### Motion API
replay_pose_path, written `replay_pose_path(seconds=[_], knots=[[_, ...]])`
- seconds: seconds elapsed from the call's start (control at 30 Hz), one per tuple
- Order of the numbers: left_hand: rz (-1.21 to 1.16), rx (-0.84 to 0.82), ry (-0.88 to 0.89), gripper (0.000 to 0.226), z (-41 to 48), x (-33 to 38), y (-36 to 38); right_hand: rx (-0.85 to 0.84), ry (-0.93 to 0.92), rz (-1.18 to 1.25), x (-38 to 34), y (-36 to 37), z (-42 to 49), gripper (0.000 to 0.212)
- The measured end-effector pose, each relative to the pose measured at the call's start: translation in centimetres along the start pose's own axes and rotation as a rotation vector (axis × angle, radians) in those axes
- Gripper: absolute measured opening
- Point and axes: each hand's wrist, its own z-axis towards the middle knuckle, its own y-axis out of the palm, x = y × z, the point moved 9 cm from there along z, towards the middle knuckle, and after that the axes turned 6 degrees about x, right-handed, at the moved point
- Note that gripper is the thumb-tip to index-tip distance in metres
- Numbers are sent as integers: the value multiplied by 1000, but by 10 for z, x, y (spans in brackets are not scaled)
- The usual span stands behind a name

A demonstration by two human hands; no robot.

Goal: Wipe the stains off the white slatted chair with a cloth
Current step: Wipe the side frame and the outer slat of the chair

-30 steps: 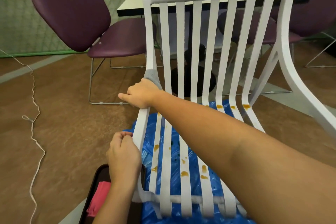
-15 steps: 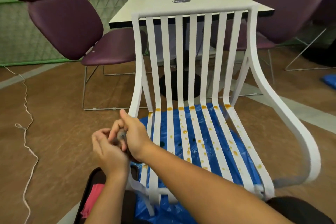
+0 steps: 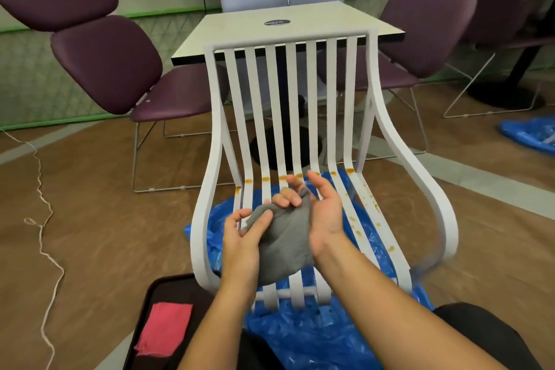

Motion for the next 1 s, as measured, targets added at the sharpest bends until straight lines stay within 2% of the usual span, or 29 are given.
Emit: replay_pose_path(seconds=[0.1,0.17,0.23,0.3,0.37,0.43,0.5,0.57,0.7,0.77,0.87,1.0], knots=[[-135,-222,-248,47,-23,-17,20,27,-37,30,-17,-12,-22,26],[-207,-311,-325,43,-38,-20,29,49,-50,13,-24,-20,-33,22],[-219,-329,-337,45,-47,-23,33,74,-63,-38,-28,-23,-45,20],[-202,-300,-300,42,-49,-25,34,108,-18,-143,-26,-28,-57,20],[-195,-257,-256,40,-50,-24,37,146,135,-210,-15,-46,-68,29],[-198,-237,-233,48,-48,-26,41,31,363,-180,5,-58,-82,54],[-127,-238,-226,63,-48,-32,47,-17,472,-114,14,-70,-96,67],[1,-241,-212,68,-51,-40,54,16,459,-73,10,-82,-105,67],[75,-194,-127,30,-54,-31,74,104,335,-59,-5,-91,-116,49],[79,-194,-89,19,-57,-24,86,197,276,-18,-8,-101,-116,47],[125,-183,-19,8,-64,-17,100,283,219,98,-7,-115,-119,52],[210,-178,87,9,-69,-13,111,201,264,227,-11,-110,-122,66]])
